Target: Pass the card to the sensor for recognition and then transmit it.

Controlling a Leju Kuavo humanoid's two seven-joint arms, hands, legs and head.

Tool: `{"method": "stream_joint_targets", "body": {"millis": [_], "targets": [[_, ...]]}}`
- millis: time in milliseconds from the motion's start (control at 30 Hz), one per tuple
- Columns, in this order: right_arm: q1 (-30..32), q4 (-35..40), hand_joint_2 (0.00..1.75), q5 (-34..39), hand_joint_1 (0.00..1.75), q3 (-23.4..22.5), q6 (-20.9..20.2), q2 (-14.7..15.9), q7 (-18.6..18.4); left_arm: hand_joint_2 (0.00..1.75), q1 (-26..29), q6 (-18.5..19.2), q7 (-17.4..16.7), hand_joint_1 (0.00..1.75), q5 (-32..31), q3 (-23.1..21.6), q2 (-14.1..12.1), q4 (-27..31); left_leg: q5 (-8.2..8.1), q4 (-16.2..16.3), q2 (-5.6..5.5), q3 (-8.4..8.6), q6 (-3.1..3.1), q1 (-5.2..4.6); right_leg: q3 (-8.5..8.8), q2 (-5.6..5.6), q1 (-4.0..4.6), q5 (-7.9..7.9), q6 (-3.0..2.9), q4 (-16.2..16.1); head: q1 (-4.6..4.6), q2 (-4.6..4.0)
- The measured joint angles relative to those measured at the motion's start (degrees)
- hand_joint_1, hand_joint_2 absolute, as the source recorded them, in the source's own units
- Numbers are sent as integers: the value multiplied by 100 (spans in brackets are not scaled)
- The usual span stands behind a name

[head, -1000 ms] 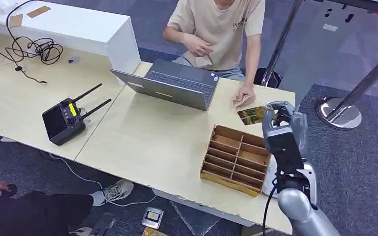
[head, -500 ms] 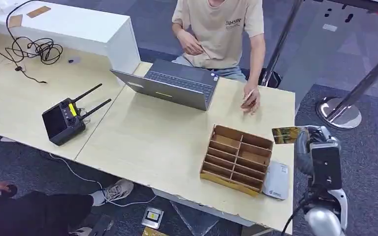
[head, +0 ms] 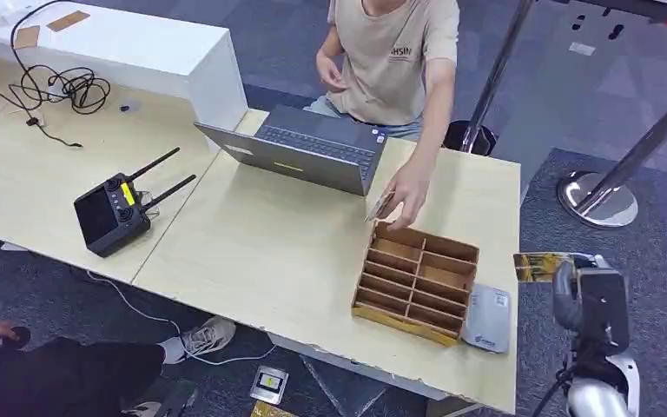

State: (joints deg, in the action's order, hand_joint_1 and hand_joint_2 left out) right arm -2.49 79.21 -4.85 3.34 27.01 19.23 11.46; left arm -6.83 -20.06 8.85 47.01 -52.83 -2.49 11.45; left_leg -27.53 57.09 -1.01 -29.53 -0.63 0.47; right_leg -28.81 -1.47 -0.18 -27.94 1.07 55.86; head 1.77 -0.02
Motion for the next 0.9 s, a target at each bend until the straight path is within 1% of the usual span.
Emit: {"method": "stream_joint_targets", "body": {"millis": [200, 467, 767, 900], "targets": [[26, -554, 175, 249, 175, -148, -218, 0, 190, 175, -2, -24, 0, 0, 50, 0, 0, 2, 0, 0, 0, 0, 0, 0, 0, 0, 0, 0, 0, 0, 0, 0], [55, -1188, 175, 378, 175, -216, -507, 0, 256, 175, -2, -42, 0, 0, 98, 0, 0, 0, 0, 0, 1, 0, 0, 0, -1, 0, 0, 0, 0, 0, 0, 0], [53, -1527, 175, 522, 175, -205, -880, 7, 277, 175, -2, -55, 7, 0, 135, 0, 0, 0, 0, 0, 1, -1, 0, 0, 0, 0, 0, 0, 0, 0, 0, 0], [56, -1565, 175, 860, 175, -199, -1165, 11, 376, 175, -2, -61, 26, 0, 153, 0, 0, 0, 0, 0, 1, -1, 0, 0, 0, 0, 0, 0, 0, 0, 2, 0]]}}
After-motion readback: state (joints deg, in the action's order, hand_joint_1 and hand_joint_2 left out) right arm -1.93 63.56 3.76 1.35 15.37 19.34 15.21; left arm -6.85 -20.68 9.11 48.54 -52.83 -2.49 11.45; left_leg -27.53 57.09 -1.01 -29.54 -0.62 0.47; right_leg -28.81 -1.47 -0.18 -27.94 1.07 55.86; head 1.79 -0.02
